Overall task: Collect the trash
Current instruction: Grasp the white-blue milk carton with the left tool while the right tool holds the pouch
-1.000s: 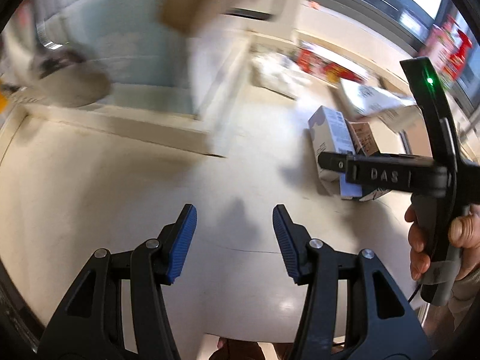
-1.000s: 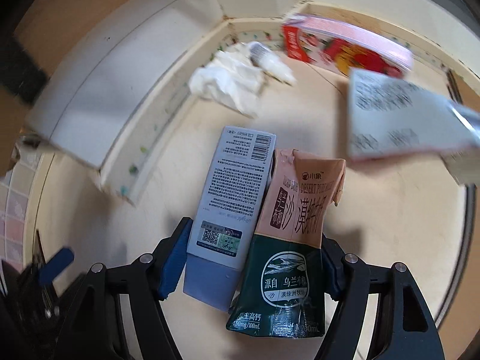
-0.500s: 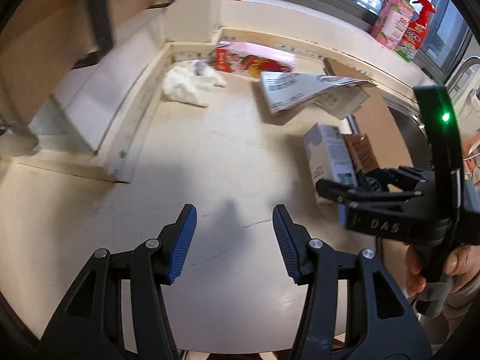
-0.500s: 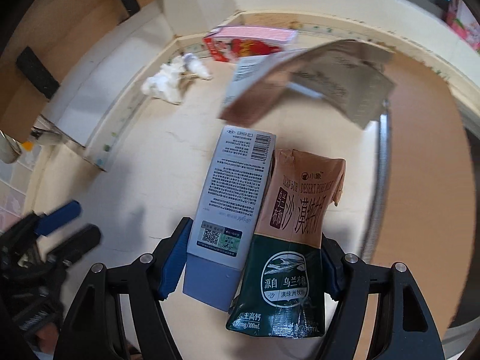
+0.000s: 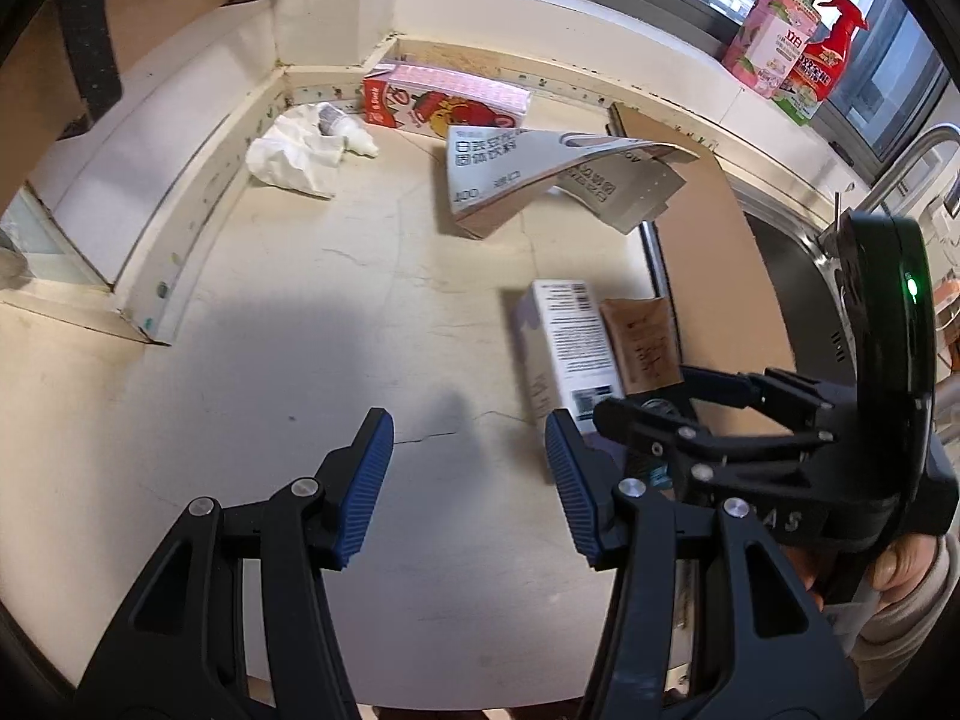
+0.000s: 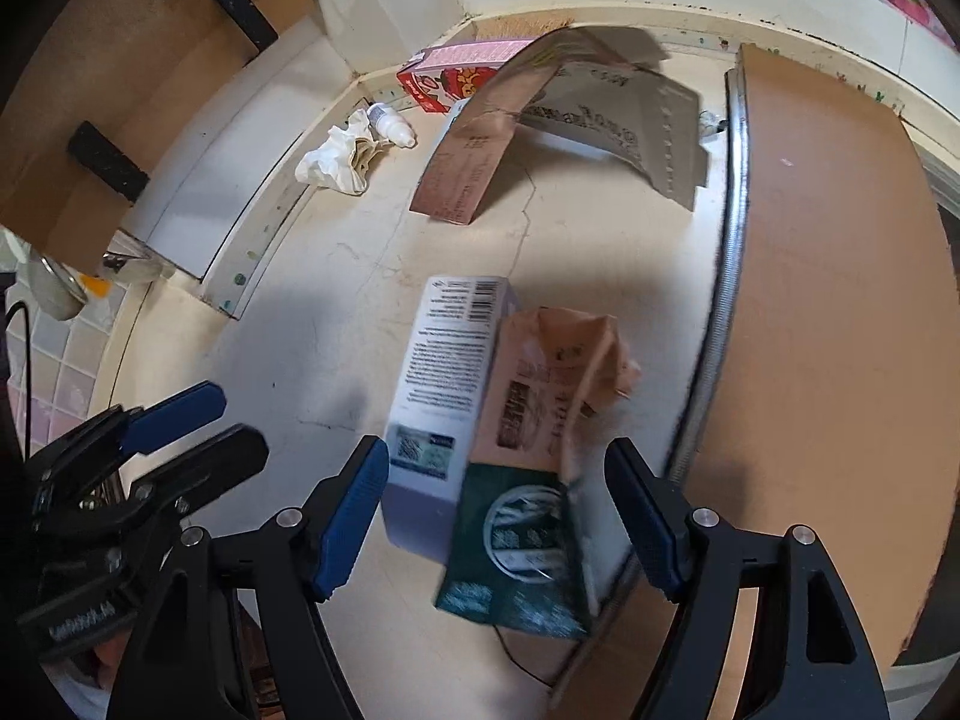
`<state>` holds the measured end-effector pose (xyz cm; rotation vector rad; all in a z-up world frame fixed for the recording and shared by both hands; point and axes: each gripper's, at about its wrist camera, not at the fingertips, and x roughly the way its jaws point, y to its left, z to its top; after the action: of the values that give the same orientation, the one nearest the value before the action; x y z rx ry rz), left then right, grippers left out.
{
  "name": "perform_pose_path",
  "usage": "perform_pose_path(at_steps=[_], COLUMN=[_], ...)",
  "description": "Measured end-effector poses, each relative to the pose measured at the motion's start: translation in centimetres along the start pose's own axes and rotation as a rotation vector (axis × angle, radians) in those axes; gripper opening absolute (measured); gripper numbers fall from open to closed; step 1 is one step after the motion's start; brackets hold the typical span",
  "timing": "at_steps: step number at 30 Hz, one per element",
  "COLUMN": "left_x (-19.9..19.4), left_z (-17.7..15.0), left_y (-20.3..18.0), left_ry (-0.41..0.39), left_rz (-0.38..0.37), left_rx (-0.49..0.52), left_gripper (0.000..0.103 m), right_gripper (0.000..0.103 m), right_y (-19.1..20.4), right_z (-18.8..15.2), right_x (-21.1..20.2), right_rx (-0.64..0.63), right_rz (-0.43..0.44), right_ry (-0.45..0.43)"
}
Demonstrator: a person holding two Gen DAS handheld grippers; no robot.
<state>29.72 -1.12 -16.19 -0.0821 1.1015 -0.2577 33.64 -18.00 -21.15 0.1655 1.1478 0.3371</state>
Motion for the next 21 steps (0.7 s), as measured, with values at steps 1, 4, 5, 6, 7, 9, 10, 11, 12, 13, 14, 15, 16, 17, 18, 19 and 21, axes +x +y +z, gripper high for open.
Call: perform_pose_path(at_steps=[1,4,5,6,7,9,10,11,12,13,14,15,16,17,18,19,21], left_x=[0.1,0.6,0.8,1.0,1.2,1.7,1.9,2.2,2.5,2.8,3.1,3.4,3.7,4.1,4.4,4.8,5.4], left_z=[0.1,0.5,0.7,0.9,1.0,1.3,1.4,1.5,1.7,1.8,1.9,2.0,2.1,2.2,2.3,2.5,2.6], left_y=[-0.3,-1.3,-1.7,-2.1,-2.4,-3.3,-3.7,-4.1,-4.5,-4.9,-5.1,-5.2,-5.1,-4.9,-4.7,-4.3,-3.5], left_ry=[0.001,0.002,0.003,0.004,0.005,0.009,0.008,0.011,0.013,0.016,0.019,0.025,0.032,0.041,0.048,0.057,0.069], left_rz=[-0.004,-0.014,-0.018,-0.022,-0.024,-0.024,-0.022,-0.019,-0.012,-0.002,0.01,0.02,0.026,0.03,0.031,0.034,0.036], left_rx=[-0.005,-0.009,-0.01,-0.007,-0.006,0.002,0.005,0.011,0.019,0.025,0.028,0.026,0.02,0.01,-0.005,-0.025,-0.055], left_gripper=[0.05,0.05,0.05,0.05,0.05,0.05,0.05,0.05,0.05,0.05,0.05,0.05,0.05,0.05,0.05,0.05,0.05], right_gripper=[0.075,0.07,0.066,0.065,0.064,0.063,0.063,0.063,0.063,0.063,0.063,0.063,0.061,0.057,0.055,0.051,0.051], right_y=[-0.3,-1.4,-1.7,-2.1,-2.5,-3.1,-3.2,-3.2,-3.1,-2.9,-2.8,-2.6,-2.2,-1.8,-1.4,-1.0,-0.6], right_z=[-0.2,-0.9,-1.1,-1.3,-1.6,-2.0,-2.2,-2.3,-2.4,-2.5,-2.7,-2.7,-2.9,-2.9,-3.0,-3.1,-3.1], right_x=[-0.3,-0.8,-0.9,-0.9,-1.0,-1.4,-1.6,-1.7,-1.7,-1.7,-1.7,-1.5,-1.1,-0.6,-0.2,-0.1,0.1], right_rx=[-0.007,-0.014,-0.014,-0.013,-0.01,-0.004,-0.012,-0.021,-0.036,-0.049,-0.057,-0.067,-0.084,-0.098,-0.114,-0.14,-0.156], right_rz=[0.004,0.01,0.013,0.02,0.044,0.077,0.083,0.085,0.086,0.088,0.09,0.091,0.087,0.08,0.08,0.077,0.08], right_ry=[-0.002,0.004,0.009,0.016,0.02,0.017,0.016,0.016,0.019,0.025,0.03,0.038,0.051,0.064,0.077,0.066,0.068])
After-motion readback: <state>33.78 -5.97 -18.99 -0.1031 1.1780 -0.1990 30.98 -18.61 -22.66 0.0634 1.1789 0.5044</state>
